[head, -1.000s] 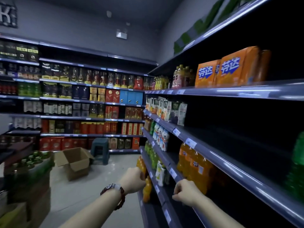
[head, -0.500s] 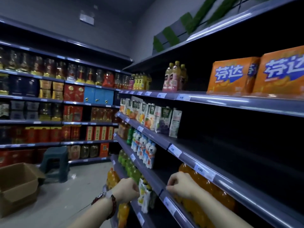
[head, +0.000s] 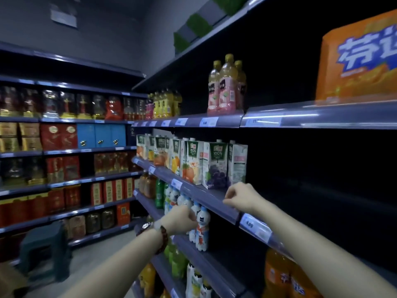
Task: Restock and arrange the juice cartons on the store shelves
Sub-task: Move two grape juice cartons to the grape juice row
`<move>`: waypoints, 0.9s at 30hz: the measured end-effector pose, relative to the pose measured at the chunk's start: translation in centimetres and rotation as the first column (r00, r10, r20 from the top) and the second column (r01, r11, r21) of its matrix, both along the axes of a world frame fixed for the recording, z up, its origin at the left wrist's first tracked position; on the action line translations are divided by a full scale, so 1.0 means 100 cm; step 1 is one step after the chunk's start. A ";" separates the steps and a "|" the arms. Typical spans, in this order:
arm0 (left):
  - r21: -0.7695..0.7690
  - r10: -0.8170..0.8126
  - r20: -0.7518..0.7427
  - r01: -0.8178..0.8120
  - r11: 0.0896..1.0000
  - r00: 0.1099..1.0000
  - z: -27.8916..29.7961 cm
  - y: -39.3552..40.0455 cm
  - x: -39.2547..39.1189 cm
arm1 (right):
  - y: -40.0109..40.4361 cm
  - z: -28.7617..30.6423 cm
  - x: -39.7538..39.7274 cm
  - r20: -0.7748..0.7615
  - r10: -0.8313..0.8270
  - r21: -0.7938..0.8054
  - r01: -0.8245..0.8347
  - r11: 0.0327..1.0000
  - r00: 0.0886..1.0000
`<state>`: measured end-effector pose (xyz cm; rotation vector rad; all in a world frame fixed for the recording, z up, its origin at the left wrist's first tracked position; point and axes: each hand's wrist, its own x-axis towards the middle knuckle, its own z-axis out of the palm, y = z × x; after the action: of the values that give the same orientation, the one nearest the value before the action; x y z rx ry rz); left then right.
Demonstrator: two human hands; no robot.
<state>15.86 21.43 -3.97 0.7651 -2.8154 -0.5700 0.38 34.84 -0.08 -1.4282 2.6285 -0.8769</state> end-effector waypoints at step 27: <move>0.333 0.050 -0.424 0.104 0.937 0.904 0.020 -0.160 -0.212 | -0.144 -0.017 -0.121 0.373 -0.670 -0.193 0.760 0.620 0.641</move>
<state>-5.32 5.45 -1.93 0.5644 -2.3472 -1.1158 -11.76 20.46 -1.77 -0.1096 2.9069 -1.5062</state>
